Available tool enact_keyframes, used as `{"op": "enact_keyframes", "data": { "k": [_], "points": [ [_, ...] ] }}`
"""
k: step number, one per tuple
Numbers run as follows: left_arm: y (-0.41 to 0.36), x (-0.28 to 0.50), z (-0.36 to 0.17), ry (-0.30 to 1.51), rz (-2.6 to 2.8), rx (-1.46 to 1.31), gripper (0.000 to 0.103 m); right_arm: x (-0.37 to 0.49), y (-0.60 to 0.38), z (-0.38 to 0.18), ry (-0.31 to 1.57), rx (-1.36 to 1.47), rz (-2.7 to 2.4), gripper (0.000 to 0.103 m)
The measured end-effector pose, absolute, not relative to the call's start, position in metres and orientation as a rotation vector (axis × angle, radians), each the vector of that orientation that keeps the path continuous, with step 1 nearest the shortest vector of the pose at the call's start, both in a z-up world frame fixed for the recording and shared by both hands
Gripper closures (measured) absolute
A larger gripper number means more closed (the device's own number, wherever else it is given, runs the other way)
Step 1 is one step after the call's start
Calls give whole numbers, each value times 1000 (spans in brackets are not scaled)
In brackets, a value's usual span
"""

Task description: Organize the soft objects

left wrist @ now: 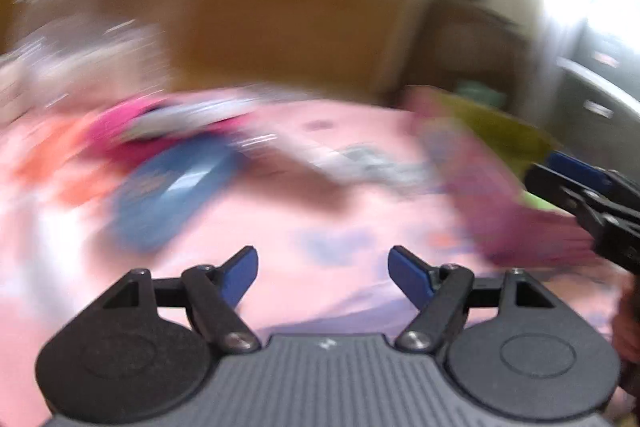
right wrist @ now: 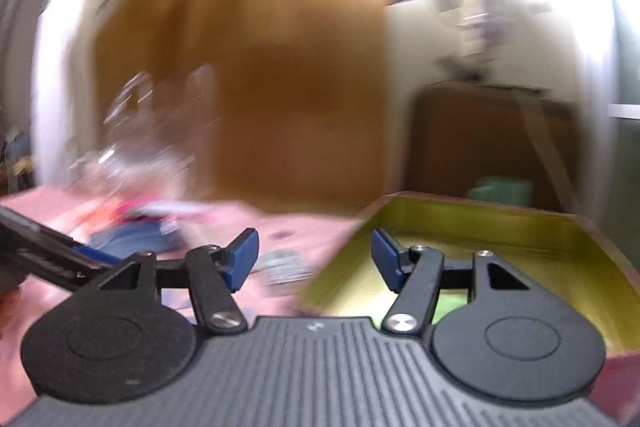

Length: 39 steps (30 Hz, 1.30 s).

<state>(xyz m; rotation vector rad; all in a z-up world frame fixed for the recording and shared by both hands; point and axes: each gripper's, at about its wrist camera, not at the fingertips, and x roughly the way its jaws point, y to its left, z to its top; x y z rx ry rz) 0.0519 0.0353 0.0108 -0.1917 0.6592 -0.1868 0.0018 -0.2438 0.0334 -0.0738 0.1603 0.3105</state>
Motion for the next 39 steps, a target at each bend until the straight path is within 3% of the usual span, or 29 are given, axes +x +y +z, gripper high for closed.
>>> {"op": "enact_keyframes", "data": {
  "k": [9,10,11,15,21,24,28,29,31,39],
  "points": [
    [86,36,-2,559,-139,-333,30,89,-96,-4,348,-453,434,48],
    [86,34,-2,553,-145,-336,29,102,-87,-7,371,-479,419,52],
    [85,34,-1,547,-150,-340,29,112,-81,-11,393,-497,407,67],
    [94,31,-1,533,-174,-394,29,135,-79,-14,466,-470,372,80],
    [98,35,-1,552,-330,-522,28,93,-148,27,586,161,527,85],
    [90,42,0,592,-487,-638,22,70,-193,15,672,508,681,85],
    [68,49,0,636,-617,-720,21,49,-224,-19,752,788,783,85],
    [62,50,0,642,-608,-710,24,46,-229,-29,769,847,800,85],
    [50,54,0,667,-576,-672,40,45,-238,-41,787,919,829,85],
    [-4,74,40,629,-635,-569,40,31,-275,-29,698,954,836,85]
  ]
}}
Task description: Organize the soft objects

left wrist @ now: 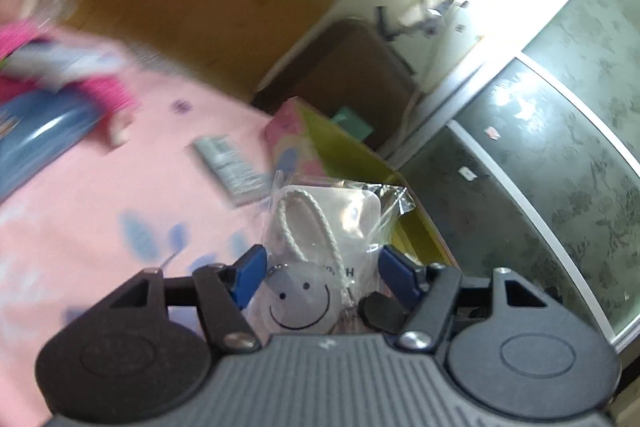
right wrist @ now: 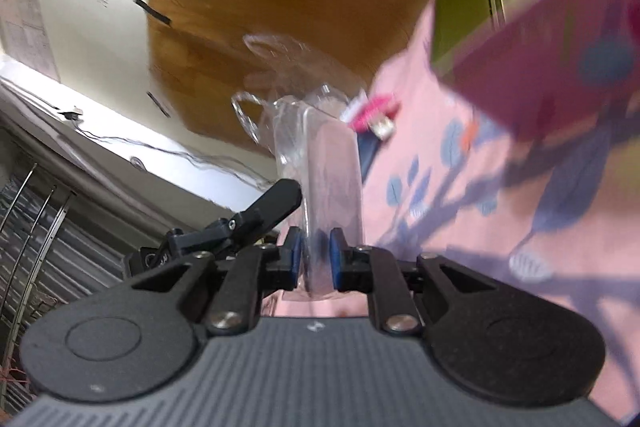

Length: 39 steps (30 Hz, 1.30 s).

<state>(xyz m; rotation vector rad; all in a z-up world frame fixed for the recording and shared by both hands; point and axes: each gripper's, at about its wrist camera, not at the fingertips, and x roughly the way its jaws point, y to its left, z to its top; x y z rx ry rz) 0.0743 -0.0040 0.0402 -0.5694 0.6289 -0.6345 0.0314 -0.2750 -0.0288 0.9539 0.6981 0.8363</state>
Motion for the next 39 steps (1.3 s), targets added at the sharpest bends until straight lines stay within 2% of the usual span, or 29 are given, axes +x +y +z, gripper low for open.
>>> {"op": "enact_keyframes", "data": {
  "k": [5,10,13,15,18,20,28,35,39],
  "points": [
    [-55,110,76,596,-734,-481,40,34,-307,8,536,905,788,85],
    [-114,157,82,608,-766,-401,38,47,-343,31,420,844,658,85],
    [-136,185,73,621,-722,-371,35,69,-350,37,399,791,562,78],
    [-146,199,67,651,-660,-359,35,86,-352,39,390,723,443,66],
    [-149,204,59,675,-616,-377,35,106,-339,44,380,448,78,64],
    [-146,196,58,659,-622,-371,35,103,-342,42,332,430,27,64],
    [-101,126,66,580,-618,-330,34,65,-345,29,255,396,77,64],
    [9,53,32,562,-385,-265,33,46,-293,40,263,286,313,64],
    [85,37,13,564,-102,-280,33,56,-236,43,356,235,503,63]
  ]
}}
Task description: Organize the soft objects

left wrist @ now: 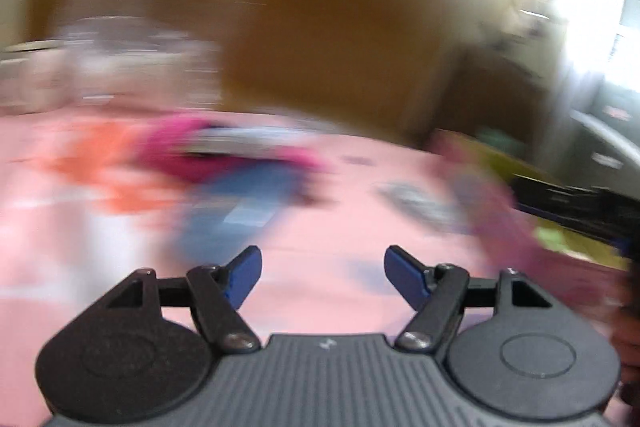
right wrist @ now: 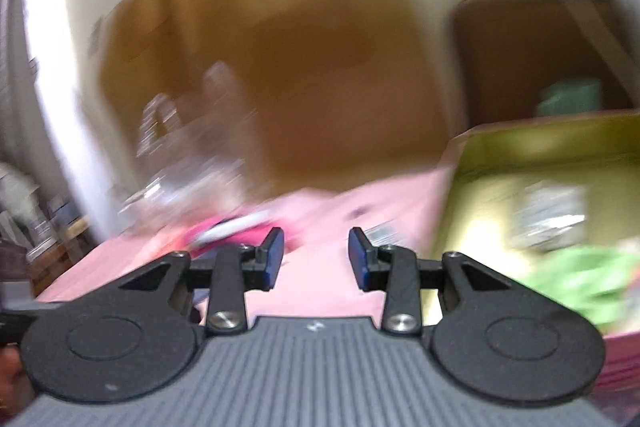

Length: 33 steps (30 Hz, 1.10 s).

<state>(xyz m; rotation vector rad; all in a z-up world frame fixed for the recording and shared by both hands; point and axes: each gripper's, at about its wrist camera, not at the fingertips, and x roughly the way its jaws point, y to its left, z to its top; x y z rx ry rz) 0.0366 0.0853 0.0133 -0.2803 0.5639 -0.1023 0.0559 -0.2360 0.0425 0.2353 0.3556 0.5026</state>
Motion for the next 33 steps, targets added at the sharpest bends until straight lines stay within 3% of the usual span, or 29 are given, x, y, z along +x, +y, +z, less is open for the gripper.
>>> {"op": "enact_keyframes", "data": {
  "k": [7,12,13,16,24,28,30,31,32,33],
  "points": [
    [156,30,-3,487,15,-470,34,122,-143,29,632,402,749,64],
    [162,31,-3,466,-28,-499,33,182,-110,15,794,643,733,65],
    [160,31,-2,465,-31,-494,33,191,-106,11,816,682,727,68],
    [158,29,-2,465,-43,-491,33,208,-94,4,871,724,717,100],
    [157,26,-5,472,-48,-508,33,174,-113,6,855,663,677,100],
    [153,23,-3,460,-29,-478,32,170,-125,14,827,696,655,89],
    [151,23,-2,454,-28,-462,32,179,-118,19,794,700,612,71],
    [149,24,-2,455,-30,-456,32,186,-114,25,768,654,596,52],
    [149,24,-2,457,-32,-456,32,194,-110,29,753,611,584,42],
    [149,25,-2,458,-34,-460,32,207,-105,32,767,593,582,41]
  ]
}}
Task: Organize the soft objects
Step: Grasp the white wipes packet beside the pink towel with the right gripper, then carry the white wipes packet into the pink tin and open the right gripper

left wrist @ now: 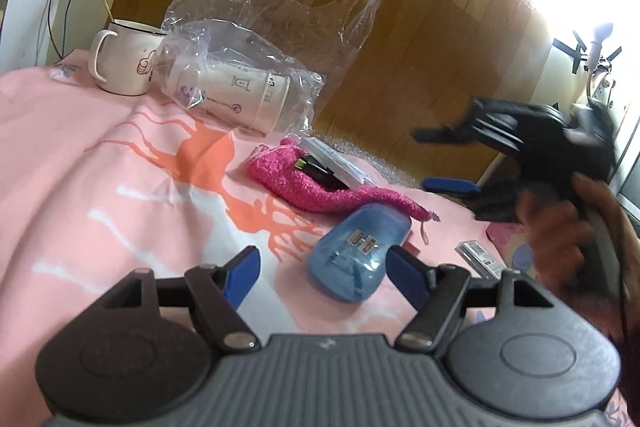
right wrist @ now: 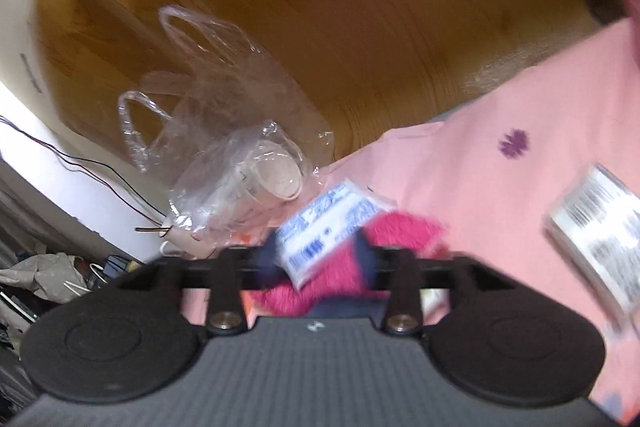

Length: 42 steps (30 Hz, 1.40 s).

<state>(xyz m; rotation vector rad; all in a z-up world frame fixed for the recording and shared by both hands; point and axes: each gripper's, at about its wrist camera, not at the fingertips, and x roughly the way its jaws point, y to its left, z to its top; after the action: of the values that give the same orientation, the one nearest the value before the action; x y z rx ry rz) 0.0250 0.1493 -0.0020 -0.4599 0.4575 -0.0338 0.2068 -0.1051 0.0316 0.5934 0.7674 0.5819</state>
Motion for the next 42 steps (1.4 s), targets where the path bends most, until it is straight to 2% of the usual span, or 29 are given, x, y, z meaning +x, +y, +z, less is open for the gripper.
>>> {"op": "enact_keyframes", "data": {
  "k": [3,7,10,16,18,19,20,26,33,37,42],
  "points": [
    [156,28,-4,462,-45,-496,32,236,-84,28,849,561,593,27],
    [164,30,-8,475,-58,-557,31,236,-34,26,807,253,609,15],
    [165,31,-9,483,-69,-576,28,232,-3,21,742,20,600,14],
    [164,32,-9,485,-72,-564,28,266,14,9,807,31,569,4],
    [165,32,-9,487,-73,-569,28,269,24,5,803,-31,568,8],
    [165,32,-9,488,-73,-572,28,270,27,4,802,-47,564,20],
    [165,32,-9,489,-72,-574,28,270,24,4,802,-44,569,25],
    [166,33,-9,490,-74,-577,28,278,-12,8,802,91,531,34],
    [167,32,-8,479,-89,-577,28,231,-68,26,709,210,542,36],
    [164,30,-8,486,-174,-585,28,150,-87,37,568,58,627,35],
    [130,23,0,543,-388,-550,28,42,-120,5,491,-179,675,35]
  ]
}}
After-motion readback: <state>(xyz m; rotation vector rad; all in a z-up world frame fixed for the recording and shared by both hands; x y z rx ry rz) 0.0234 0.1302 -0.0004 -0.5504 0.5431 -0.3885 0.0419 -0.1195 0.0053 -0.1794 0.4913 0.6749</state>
